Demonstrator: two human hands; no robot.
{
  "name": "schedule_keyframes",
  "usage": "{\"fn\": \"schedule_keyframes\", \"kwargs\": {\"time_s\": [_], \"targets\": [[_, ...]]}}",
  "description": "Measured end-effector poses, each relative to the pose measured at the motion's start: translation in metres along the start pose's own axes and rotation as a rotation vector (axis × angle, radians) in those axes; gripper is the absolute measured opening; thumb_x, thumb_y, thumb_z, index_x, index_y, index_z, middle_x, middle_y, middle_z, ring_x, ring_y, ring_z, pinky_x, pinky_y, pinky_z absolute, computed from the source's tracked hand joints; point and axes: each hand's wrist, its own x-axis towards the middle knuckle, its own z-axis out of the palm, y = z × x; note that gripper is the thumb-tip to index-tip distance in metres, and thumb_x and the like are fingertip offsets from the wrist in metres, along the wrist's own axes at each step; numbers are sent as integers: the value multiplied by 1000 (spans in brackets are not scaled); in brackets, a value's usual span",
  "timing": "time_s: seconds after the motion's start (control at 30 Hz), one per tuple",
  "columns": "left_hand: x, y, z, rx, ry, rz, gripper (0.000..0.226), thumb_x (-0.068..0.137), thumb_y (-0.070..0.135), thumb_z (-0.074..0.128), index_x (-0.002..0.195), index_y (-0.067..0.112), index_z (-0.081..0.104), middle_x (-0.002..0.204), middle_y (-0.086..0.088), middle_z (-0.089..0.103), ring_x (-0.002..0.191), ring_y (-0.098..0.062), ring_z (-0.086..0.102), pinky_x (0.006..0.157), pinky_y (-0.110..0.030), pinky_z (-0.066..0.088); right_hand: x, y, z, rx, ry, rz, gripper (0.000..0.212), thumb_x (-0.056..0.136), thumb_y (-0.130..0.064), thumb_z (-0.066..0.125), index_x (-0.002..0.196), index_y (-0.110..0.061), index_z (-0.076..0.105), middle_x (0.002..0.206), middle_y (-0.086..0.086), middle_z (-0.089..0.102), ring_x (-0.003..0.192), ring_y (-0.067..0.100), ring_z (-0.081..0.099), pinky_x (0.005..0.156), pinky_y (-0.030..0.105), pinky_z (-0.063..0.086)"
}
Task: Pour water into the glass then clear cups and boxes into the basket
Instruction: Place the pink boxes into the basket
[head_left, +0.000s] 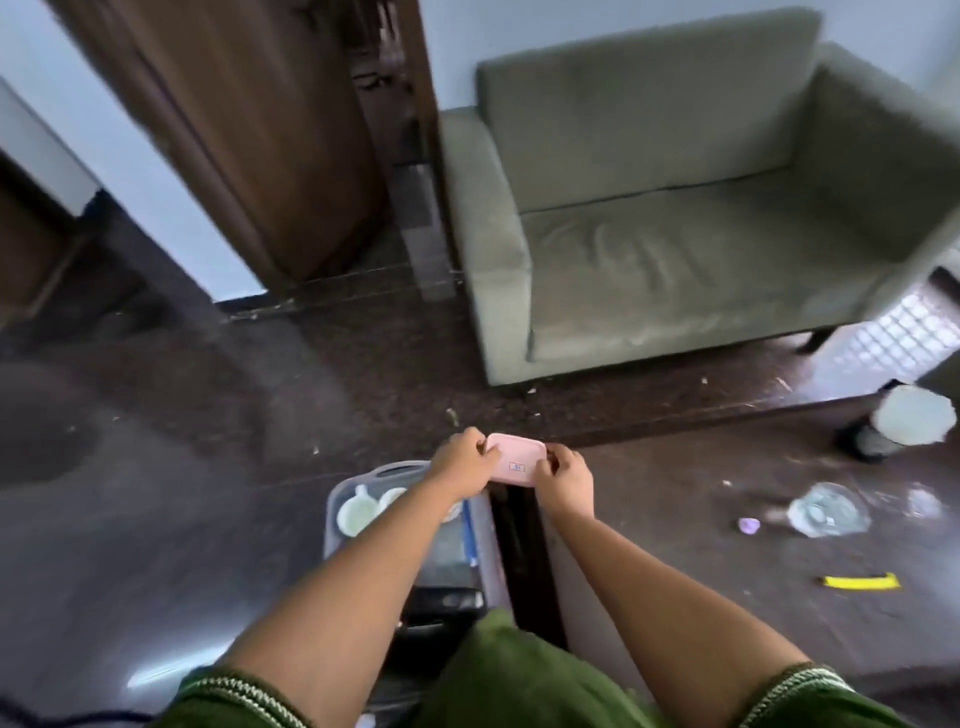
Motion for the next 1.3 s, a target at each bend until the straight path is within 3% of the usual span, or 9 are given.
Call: {"fn": "schedule_keyframes", "kwargs": {"time_s": [0.13,0.3,0.4,0.53,0.63,0.8,0.93,1.1,1.3], "targets": [[-5,-65,-29,-138,-87,-110,26,90,26,49,105,14,67,113,-15,68,102,-31,64,87,-34,52,-9,-18,54,-90,-92,0,33,91,-15,49,119,-7,65,119,18,59,113,32,56,97,30,41],[-12,-110,-15,-210,-174,-188,27,92,18,47,102,7,70,106,-16,69,103,-31,63,73,-30,42,-9,-5,88,-309,-277,43,36,89,-14,48,124,-8,56,118,16,63,110,33,58,91,32,46],[-15,-126,1,-216,-228,-263,28,93,18,48,108,5,68,109,-14,66,101,-27,61,75,-30,43,-10,3,101,-342,-342,71,40,88,-12,46,128,-12,49,114,16,65,105,33,61,84,32,50],[-11,-141,17,-169,-313,-296,30,92,17,47,115,6,65,119,-15,64,110,-31,60,91,-34,47,-12,14,113,-369,-369,106,42,87,-10,47,128,-14,48,116,14,64,105,31,61,72,26,50],[-4,-144,14,-90,-343,-258,29,91,19,45,109,13,66,115,-12,66,104,-29,61,85,-33,48,-15,21,118,-463,-388,121,43,86,-13,47,130,-13,49,122,12,62,113,32,55,91,32,47],[3,-139,11,55,-450,-239,34,87,14,41,115,8,60,115,-15,63,101,-29,61,73,-29,42,-17,23,122,-469,-393,147,43,87,-13,49,130,-13,49,124,11,62,114,31,57,93,31,46],[1,-142,12,7,-481,-260,31,77,17,50,105,9,60,93,-9,59,81,-23,55,58,-26,38,-17,22,124,-448,-424,202,46,88,-14,49,134,-11,47,125,13,63,112,30,60,91,29,48],[-3,-144,11,-100,-492,-293,12,71,19,56,81,12,53,68,-4,52,63,-19,48,57,-26,35,-20,23,125,-391,-417,269,48,88,-15,49,135,-13,50,123,11,64,110,27,61,86,24,47],[-2,-147,13,-97,-555,-303,29,64,24,54,90,12,53,63,-7,52,53,-20,45,51,-23,32,-19,23,131,-408,-405,293,45,89,-14,49,134,-11,52,125,11,63,112,27,60,86,22,44]]}}
